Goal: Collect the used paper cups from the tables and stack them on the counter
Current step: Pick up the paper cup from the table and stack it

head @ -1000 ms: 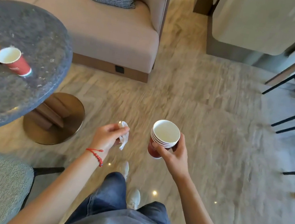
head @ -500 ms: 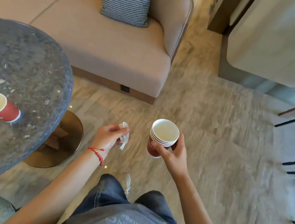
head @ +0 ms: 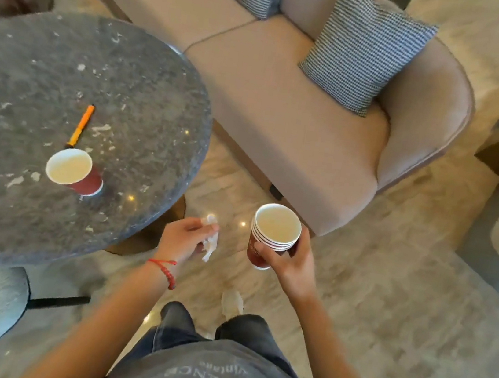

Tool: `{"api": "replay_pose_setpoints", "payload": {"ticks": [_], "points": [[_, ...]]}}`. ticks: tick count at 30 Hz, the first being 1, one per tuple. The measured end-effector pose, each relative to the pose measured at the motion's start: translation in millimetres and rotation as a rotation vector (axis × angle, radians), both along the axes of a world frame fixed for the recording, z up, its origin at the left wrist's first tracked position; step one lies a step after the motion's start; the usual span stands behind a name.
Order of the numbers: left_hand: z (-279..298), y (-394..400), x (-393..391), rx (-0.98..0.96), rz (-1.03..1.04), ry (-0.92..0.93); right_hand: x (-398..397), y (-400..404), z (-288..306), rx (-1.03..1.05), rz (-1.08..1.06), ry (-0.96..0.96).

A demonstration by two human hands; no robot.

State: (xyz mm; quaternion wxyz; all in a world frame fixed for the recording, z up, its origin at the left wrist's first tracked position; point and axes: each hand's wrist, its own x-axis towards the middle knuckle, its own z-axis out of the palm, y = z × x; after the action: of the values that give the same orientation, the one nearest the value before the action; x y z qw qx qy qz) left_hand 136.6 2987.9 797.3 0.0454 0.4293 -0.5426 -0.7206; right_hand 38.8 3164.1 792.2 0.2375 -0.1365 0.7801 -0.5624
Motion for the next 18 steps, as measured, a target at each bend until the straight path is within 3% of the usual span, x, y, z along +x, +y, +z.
{"api": "replay_pose_setpoints", "payload": {"ticks": [10, 18], "points": [[4, -34, 22, 0.024, 0.627, -0.025, -51, -114, 7, -0.021, 0.597, 0.01], [7, -77, 81, 0.003, 0.899, -0.049, -10, -198, 2, -0.049, 0.802, -0.057]]}}
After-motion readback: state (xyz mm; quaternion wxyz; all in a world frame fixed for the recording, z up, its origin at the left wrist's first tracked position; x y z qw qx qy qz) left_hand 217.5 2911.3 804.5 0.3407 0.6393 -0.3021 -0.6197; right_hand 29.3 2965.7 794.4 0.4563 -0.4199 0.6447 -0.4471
